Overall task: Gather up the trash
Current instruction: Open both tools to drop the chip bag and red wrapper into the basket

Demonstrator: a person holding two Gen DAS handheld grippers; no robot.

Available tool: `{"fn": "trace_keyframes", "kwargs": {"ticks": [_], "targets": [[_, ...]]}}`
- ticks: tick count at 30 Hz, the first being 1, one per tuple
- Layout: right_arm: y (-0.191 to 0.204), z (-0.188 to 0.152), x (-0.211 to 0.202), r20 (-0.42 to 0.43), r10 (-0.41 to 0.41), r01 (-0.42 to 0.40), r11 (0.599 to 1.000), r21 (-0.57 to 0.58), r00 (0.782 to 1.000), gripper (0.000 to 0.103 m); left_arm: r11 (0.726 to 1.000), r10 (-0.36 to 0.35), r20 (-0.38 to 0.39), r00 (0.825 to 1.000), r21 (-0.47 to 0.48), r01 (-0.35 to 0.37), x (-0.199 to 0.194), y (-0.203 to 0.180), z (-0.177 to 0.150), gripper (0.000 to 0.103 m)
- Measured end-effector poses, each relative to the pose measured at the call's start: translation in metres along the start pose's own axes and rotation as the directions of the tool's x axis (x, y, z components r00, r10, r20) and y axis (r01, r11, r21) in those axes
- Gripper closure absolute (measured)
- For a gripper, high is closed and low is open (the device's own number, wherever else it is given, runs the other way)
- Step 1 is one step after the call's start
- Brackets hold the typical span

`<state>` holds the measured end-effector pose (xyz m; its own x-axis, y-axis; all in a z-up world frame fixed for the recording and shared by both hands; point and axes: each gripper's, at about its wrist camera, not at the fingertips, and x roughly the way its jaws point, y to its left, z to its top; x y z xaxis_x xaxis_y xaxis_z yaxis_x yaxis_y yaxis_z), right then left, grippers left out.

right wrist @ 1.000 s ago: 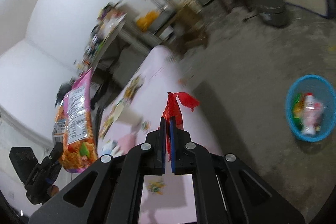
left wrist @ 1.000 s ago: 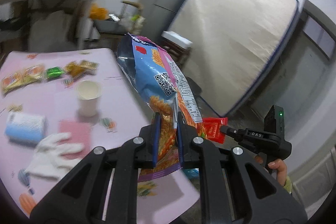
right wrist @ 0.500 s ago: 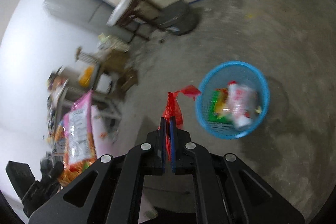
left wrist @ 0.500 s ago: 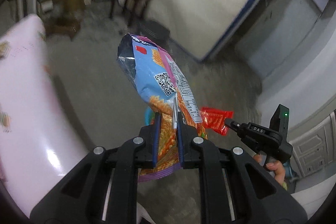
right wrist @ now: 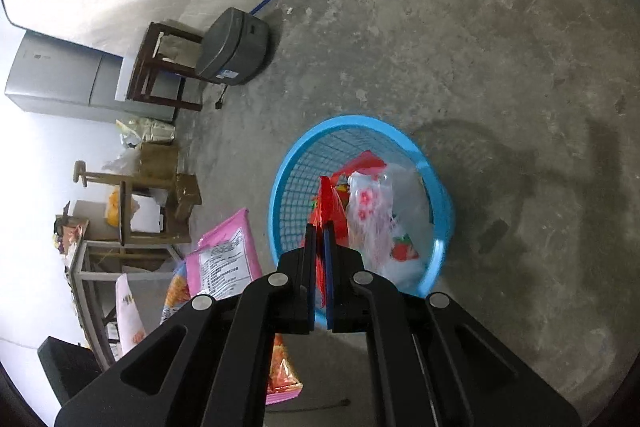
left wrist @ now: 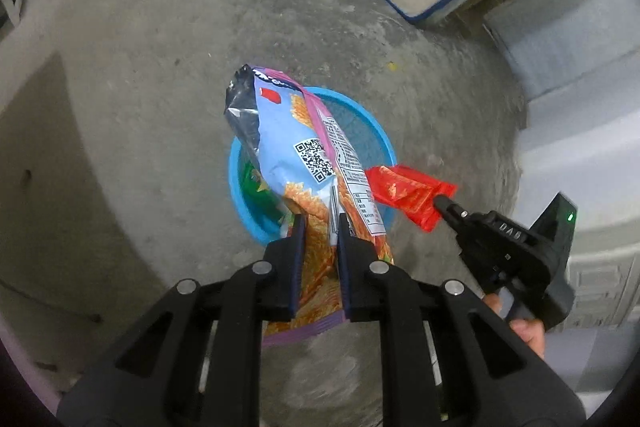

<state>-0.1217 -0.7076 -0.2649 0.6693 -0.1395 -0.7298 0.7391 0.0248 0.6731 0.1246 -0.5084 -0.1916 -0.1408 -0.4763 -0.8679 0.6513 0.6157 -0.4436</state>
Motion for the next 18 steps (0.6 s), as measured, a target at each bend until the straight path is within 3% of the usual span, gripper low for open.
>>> {"fn": "trace_keyframes", "kwargs": {"ticks": [1, 3, 4, 5, 7, 9, 14, 18], "targets": [[-0.002, 0.004, 0.007, 0.001, 0.001, -0.001, 1.0, 0.002, 1.0, 0.098, 1.0, -0.008, -0.001, 1.0, -0.015, 0.008, 0.009, 0.002, 0.003, 0.088], [-0.007, 0.01, 0.025, -0.004, 0.011, -0.011, 1.0, -0.004, 1.0, 0.097, 0.999, -0.008, -0.026, 1.0, -0.048, 0.006, 0.03, 0.011, 0.007, 0.077], [-0.013, 0.014, 0.04, -0.028, -0.006, 0.005, 1.0, -0.004, 1.0, 0.092, 0.997, 0.0, -0.061, 0.998, -0.073, -0.005, 0.047, 0.016, 0.008, 0.062], [-0.023, 0.015, 0.054, -0.046, -0.043, 0.044, 0.999, 0.01, 0.998, 0.081, 0.996, 0.011, -0.08, 0.997, -0.088, -0.018, 0.057, 0.02, 0.009, 0.056], [-0.038, 0.014, 0.071, -0.076, -0.084, 0.087, 0.996, 0.029, 0.994, 0.067, 0.99, 0.024, -0.128, 0.991, -0.131, -0.041, 0.077, 0.031, 0.004, 0.056], [-0.054, 0.012, 0.075, -0.088, -0.098, 0.104, 0.992, 0.066, 0.991, 0.067, 0.985, 0.024, -0.171, 0.985, -0.163, -0.053, 0.089, 0.038, 0.0, 0.056], [-0.053, 0.01, 0.049, -0.023, -0.1, 0.1, 0.995, 0.001, 0.995, 0.053, 0.989, 0.038, -0.147, 0.988, -0.136, -0.058, 0.08, 0.034, 0.006, 0.053], [-0.042, 0.008, 0.021, 0.023, -0.105, 0.106, 0.993, -0.048, 0.994, 0.05, 0.992, 0.018, -0.103, 0.995, -0.12, -0.031, 0.055, 0.022, 0.012, 0.049]]}}
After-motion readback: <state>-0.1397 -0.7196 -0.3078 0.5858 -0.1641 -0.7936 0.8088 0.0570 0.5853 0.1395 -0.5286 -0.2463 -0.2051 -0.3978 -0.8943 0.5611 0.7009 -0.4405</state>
